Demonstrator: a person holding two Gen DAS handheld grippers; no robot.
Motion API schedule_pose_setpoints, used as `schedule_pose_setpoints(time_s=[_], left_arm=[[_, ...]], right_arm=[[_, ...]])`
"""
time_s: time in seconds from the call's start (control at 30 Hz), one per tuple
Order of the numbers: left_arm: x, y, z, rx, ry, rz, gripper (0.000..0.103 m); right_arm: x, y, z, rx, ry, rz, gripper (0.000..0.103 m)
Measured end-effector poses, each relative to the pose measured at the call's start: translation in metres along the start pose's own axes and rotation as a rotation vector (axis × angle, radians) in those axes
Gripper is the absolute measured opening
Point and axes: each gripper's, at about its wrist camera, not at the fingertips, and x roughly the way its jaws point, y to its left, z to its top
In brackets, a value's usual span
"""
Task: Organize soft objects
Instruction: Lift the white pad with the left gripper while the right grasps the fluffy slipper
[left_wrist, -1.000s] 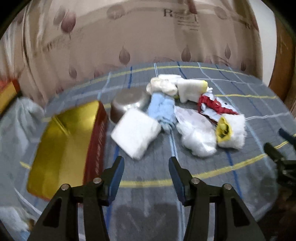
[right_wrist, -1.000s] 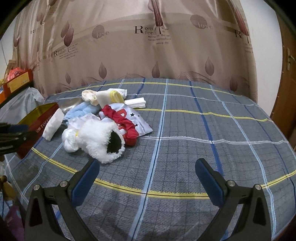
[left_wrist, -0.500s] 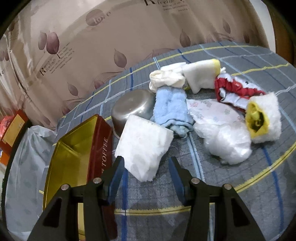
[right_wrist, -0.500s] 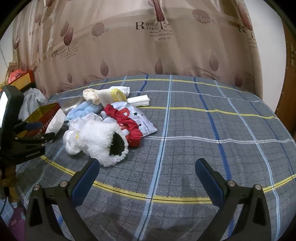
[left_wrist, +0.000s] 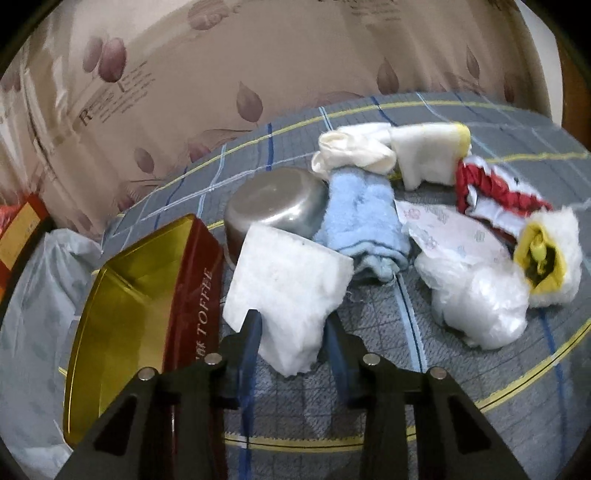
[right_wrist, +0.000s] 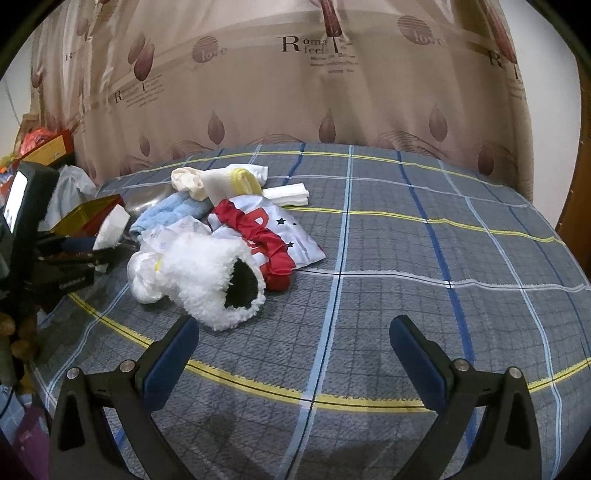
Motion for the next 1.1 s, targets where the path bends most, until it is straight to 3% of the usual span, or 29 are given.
schedule_pose_setpoints(time_s=[0.33, 0.63, 0.83, 1.03, 1.1], left_arm=[[-0.050, 0.005, 0.001, -0.089, -0.033, -0.065, 0.029], [-0.090, 0.012, -0.007, -0.175, -0.013, -0.152, 0.029], [-0.110, 0.043, -0.015, -0.269, -0.015, -0.194, 0.029], [-0.123, 0.082, -0.018, -0.332, -0.020, -0.167, 0.029], [-0.123, 0.097, -0.016, -0.345, -0.024, -0.153, 0.029]], right_arm=[[-0.006, 0.003, 0.002, 0.006, -0.007, 0.012, 0.103], [-0.024, 0.035, 0.014, -0.118, -0.057, 0.068, 0.103], [-0.019, 0.044, 0.017, -0.177, -0.050, 0.068, 0.103], [-0.006, 0.052, 0.030, -0.224, -0.043, 0.075, 0.103], [0.003, 0.061, 0.034, -0.307, -0.039, 0.059, 0.103]])
